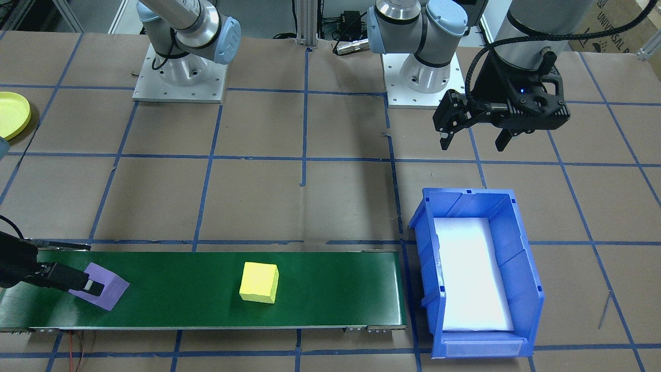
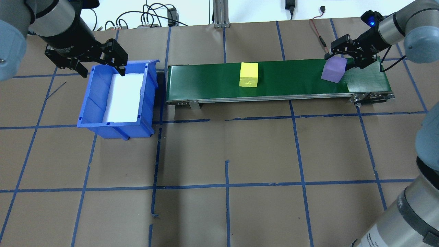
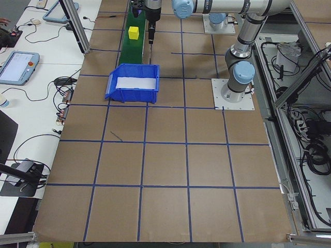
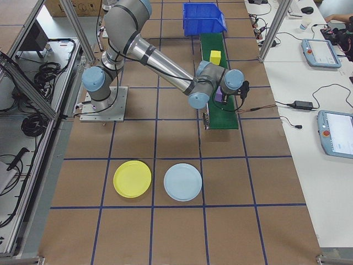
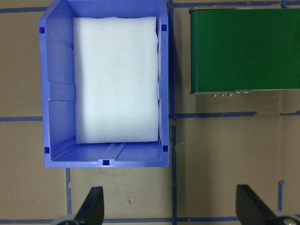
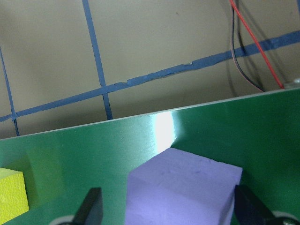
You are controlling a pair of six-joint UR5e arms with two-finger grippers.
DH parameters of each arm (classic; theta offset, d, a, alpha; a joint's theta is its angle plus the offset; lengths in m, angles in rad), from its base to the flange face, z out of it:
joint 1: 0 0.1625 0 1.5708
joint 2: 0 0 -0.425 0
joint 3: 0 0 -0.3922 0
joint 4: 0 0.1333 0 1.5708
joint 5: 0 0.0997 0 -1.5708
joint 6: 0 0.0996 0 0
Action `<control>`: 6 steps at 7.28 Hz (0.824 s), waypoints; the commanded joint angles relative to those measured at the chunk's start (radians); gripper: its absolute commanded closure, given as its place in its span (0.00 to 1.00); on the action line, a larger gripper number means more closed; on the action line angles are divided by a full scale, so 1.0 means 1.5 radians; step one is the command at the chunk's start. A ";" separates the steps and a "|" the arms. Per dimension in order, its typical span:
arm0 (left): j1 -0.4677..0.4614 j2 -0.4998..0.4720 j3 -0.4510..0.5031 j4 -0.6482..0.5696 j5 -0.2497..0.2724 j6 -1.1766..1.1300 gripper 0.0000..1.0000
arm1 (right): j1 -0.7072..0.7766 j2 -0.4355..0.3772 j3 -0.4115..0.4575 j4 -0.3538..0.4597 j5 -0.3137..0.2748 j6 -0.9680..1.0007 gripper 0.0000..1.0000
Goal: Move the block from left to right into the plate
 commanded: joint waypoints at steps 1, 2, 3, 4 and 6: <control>0.000 0.000 0.000 -0.001 -0.001 0.000 0.00 | 0.003 0.011 0.000 -0.026 0.000 0.007 0.00; 0.000 0.000 0.000 0.000 -0.002 0.000 0.00 | 0.003 0.011 0.000 -0.027 -0.001 0.023 0.01; 0.000 0.000 0.000 0.000 -0.002 0.000 0.00 | 0.007 0.011 0.002 -0.030 -0.008 0.029 0.03; 0.000 0.000 0.000 0.000 -0.002 0.000 0.00 | 0.010 0.007 0.008 -0.024 -0.020 0.020 0.03; 0.000 0.000 0.000 -0.001 -0.002 0.000 0.00 | 0.056 -0.032 0.012 0.025 -0.155 -0.035 0.00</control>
